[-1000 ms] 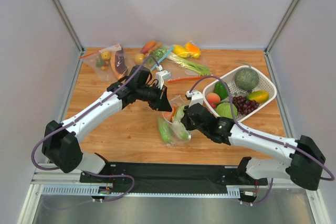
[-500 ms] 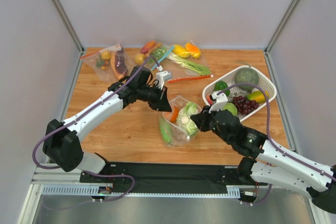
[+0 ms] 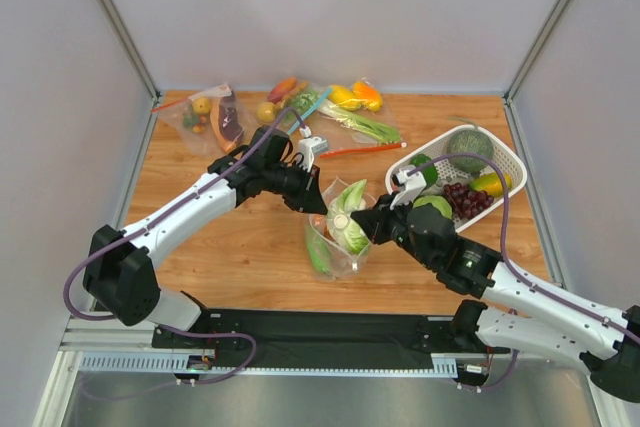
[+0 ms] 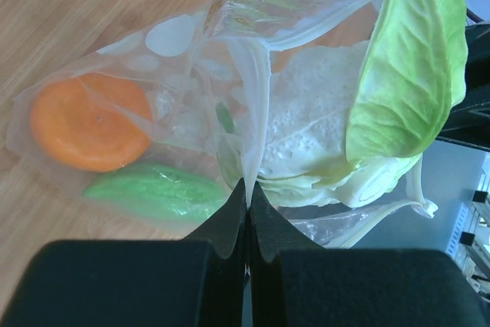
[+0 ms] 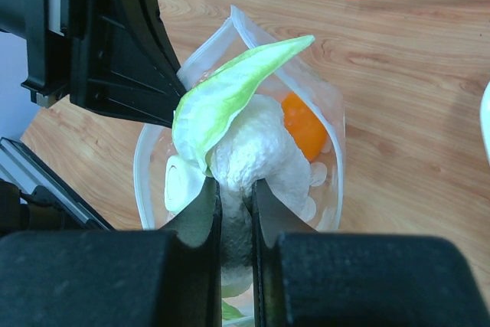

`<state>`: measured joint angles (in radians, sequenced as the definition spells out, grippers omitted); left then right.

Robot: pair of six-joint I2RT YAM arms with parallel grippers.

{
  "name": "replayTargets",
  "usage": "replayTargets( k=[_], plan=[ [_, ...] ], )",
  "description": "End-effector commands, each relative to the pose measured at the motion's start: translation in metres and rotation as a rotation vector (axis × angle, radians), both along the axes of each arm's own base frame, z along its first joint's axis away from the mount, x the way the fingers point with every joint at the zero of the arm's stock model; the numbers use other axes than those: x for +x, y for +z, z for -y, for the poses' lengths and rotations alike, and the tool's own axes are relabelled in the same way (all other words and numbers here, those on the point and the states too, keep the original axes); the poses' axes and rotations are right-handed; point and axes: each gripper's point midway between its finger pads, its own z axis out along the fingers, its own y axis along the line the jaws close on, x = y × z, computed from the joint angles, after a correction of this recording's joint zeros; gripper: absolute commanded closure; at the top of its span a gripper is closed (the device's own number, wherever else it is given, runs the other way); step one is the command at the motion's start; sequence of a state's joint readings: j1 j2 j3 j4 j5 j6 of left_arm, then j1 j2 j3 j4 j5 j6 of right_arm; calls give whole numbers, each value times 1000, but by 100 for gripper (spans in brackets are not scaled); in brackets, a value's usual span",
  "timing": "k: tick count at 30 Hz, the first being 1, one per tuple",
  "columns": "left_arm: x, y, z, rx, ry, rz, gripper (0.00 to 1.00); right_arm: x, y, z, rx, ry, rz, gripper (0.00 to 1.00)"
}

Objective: Open the zip-top bag and remove the fake food

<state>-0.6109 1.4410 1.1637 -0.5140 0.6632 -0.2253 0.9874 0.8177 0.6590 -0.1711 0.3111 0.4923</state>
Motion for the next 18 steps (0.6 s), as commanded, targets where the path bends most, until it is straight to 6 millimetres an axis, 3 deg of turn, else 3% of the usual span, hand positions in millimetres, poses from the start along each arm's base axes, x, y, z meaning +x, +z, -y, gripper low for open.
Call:
replayTargets(
  k=[1,7,14,18],
  plan=[
    [0,5,3,-1,-13,17,100,7,72,-17,162,34,148,100],
    [1,6,3,-1,-15,19,100,1,106,-19,271,65,215,100],
    [0,5,2,5,-13,16,100,-8,148,6,357,35,308,100],
    [1,5,2,5,-13,19,100,-9,160,21,342,3,352,100]
  ],
)
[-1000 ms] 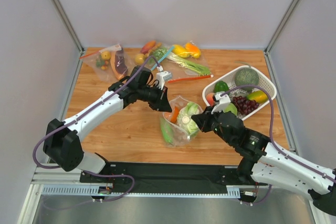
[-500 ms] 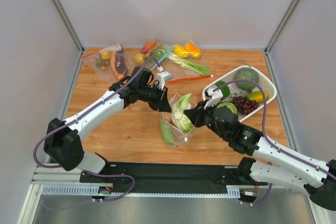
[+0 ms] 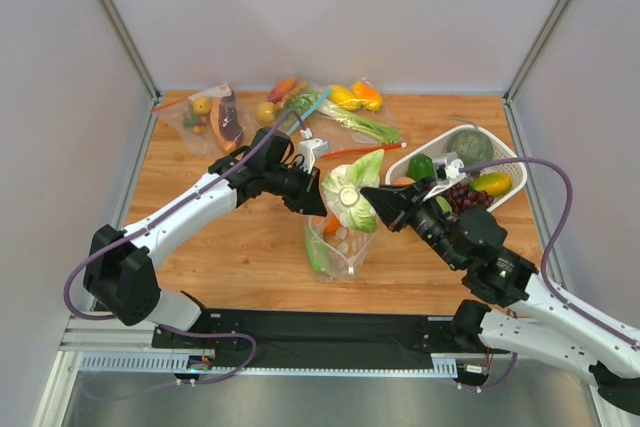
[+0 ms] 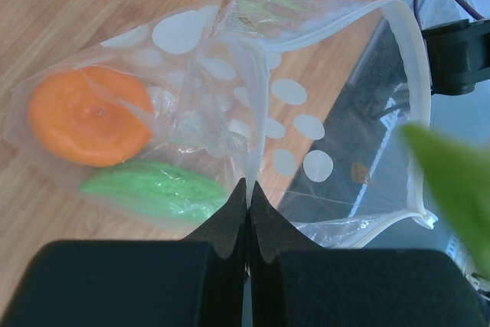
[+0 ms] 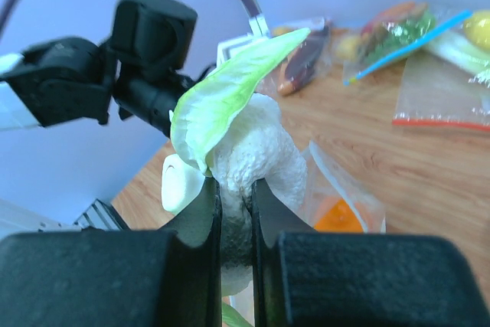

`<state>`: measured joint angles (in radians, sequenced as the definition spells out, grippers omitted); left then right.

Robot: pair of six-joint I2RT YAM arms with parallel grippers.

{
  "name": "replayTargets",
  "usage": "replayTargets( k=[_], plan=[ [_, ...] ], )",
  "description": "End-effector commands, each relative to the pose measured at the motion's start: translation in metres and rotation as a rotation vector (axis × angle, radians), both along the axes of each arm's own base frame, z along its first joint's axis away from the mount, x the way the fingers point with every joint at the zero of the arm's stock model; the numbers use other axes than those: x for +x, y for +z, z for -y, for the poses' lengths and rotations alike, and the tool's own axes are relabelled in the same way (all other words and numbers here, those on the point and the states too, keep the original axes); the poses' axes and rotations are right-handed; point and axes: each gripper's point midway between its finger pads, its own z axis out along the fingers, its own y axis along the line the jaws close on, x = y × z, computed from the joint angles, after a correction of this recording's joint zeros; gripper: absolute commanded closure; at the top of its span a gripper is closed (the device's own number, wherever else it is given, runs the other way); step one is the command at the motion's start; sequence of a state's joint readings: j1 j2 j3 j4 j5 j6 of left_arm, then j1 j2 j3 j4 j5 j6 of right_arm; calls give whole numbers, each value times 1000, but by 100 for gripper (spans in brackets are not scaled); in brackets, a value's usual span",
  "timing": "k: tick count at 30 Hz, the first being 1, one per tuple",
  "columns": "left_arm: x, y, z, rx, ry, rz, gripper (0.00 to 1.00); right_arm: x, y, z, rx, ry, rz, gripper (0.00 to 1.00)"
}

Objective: Open the zip-top bag and remove the fake food

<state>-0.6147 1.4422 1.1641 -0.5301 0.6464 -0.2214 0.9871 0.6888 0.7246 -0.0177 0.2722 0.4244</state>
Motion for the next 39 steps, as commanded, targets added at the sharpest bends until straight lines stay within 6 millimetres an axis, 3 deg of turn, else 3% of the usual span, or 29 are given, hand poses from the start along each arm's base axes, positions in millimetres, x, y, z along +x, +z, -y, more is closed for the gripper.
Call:
replayTargets(
  k=[1,5,9,16,25,33,39],
  plan=[
    [2,9,4,-15,-18,24,100,-1,55,21,104,-59,118,100],
    [2,9,3,-11,-18,30,100,7,58,44,40,-161,136,100],
    [2,11,3,-14,-18,37,100,24,43,59,-98,-263,119,100],
    [1,12,2,-13,-18,42,100,70,1,97,-193,-383,7,100],
    [1,13,2,-14,-21,41,100,127,-41,178,-137,-553,-146,100],
    [0,15,3,-21,-24,45,100,166,-75,212,-226,-657,-230,100],
    [0,16,3,-24,-26,46,100,186,-104,250,-273,-780,-303,100]
  ],
)
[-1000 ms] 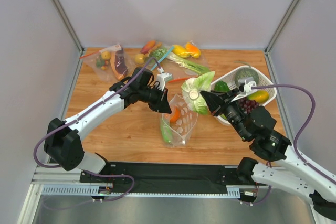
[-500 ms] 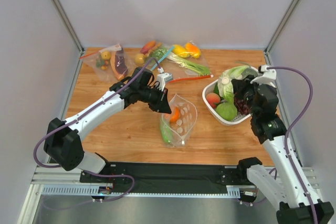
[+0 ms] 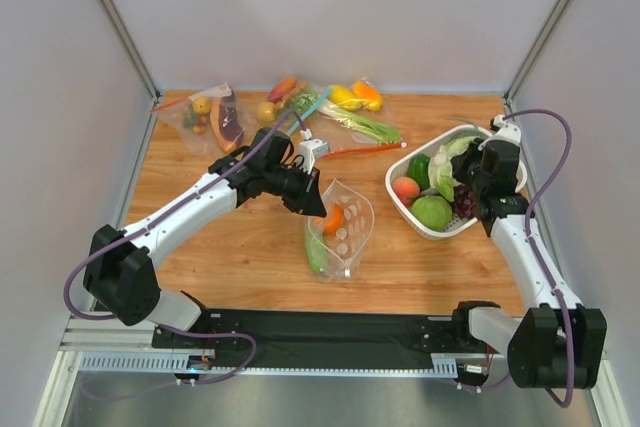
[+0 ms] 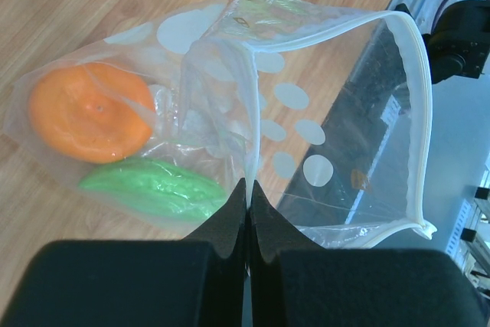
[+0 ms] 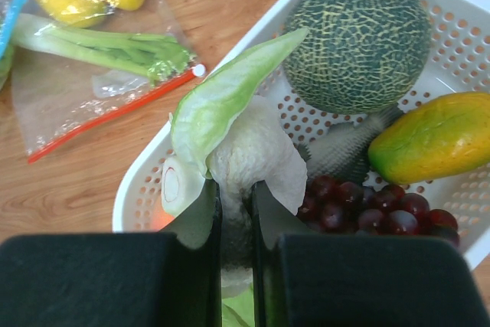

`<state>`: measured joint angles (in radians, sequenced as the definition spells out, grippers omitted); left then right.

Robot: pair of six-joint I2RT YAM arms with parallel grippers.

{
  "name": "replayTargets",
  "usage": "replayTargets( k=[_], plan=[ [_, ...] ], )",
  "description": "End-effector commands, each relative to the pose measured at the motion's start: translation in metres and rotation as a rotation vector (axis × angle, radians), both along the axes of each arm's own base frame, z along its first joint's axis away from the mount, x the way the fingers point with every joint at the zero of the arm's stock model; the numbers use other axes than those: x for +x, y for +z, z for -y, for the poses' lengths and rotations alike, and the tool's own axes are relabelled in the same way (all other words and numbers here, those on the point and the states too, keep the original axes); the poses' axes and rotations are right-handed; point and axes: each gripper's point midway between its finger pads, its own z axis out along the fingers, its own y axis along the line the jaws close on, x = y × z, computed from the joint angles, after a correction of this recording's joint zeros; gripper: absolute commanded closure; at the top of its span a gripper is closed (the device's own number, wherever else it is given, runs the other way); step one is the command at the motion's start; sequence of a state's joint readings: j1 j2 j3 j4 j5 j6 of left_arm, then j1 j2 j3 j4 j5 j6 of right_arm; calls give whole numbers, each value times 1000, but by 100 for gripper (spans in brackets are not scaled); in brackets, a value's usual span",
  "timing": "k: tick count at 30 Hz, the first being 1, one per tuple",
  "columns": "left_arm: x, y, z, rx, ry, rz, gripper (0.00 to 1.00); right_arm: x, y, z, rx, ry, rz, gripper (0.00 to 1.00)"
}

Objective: Open the zip-top bag and remove the fake food

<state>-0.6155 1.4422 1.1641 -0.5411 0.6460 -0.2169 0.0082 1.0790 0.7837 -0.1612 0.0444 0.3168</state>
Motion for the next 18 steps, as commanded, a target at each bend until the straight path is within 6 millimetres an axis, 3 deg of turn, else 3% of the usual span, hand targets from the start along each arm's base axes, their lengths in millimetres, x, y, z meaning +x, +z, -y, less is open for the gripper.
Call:
replayTargets(
  k=[1,8,11,14,18],
  plan=[
    [1,17,3,-29,-22,49,100,22,25,21,-23,-48,101,100],
    [1,17,4,-31,-25,50,100,35,-3,34,-58,-76,27,100],
    [1,18,4,-33,-26,51,100,39,-21,30,-48,-43,-18,93],
    [1,16,4,-30,-27,48,100,38,-36,28,-42,-24,-65,59],
    [1,17,5,-31,-29,51,100,33,-30,27,-37,-27,-48,38]
  ],
)
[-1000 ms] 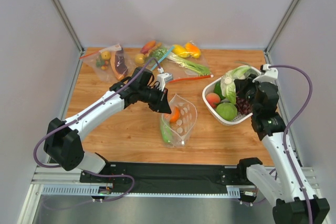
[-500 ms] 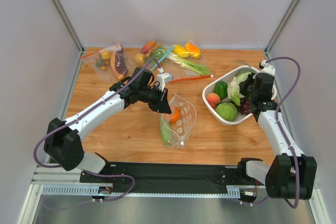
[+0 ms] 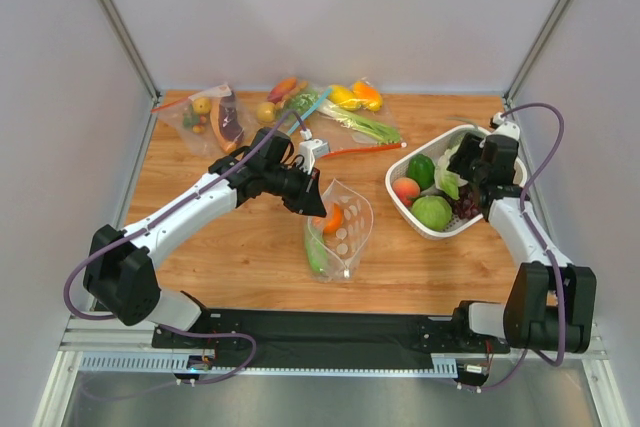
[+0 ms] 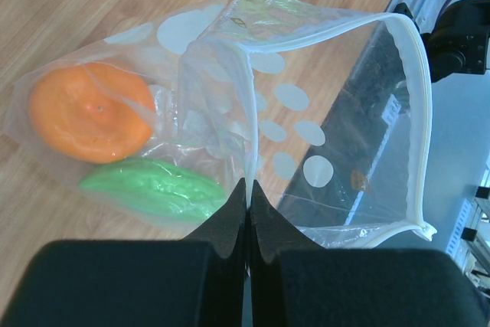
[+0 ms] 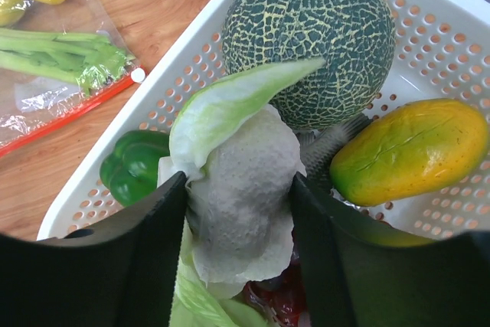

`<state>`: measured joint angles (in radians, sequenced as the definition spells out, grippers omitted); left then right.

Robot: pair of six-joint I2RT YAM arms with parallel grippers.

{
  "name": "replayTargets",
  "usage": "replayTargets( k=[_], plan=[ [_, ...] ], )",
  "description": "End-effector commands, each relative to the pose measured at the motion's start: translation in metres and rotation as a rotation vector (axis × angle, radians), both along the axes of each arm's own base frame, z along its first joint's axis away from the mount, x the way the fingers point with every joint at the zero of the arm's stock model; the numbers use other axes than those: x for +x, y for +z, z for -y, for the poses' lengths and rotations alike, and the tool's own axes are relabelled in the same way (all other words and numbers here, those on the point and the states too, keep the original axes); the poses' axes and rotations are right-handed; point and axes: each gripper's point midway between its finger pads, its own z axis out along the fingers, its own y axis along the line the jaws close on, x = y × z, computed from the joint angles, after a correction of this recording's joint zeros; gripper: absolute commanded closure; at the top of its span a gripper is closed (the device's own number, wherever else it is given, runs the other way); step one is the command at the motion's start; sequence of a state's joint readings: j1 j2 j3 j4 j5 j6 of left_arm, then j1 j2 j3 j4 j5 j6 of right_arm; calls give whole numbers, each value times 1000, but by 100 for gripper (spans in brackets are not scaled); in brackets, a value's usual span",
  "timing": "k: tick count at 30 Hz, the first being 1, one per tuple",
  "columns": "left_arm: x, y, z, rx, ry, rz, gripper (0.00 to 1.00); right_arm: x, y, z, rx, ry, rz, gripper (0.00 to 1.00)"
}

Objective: Open the zip-top bag and remove the fake food

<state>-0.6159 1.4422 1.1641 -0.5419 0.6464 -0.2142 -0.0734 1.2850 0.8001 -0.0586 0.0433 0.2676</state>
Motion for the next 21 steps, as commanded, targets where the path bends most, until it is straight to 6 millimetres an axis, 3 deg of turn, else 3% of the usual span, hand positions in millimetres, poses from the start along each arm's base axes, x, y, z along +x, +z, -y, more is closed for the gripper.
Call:
replayTargets(
  k=[1,3,5,12,21],
  plan=[
    [0,16,4,-30,-26,47,100,2,19,-12,19,62,49,36],
    [0,18,5,-34,-28,48,100,-1,32,-16,22,80,82,21],
    [0,18,5,-35,-28,49,100,-7,45,-18,22,91,99,14],
    [0,20,4,-34,-27,57,100,-30,97,-12,-3,51,231,12],
    [0,21,3,-35,-29,62,100,-61,167,-31,54,115,405,13]
  ],
)
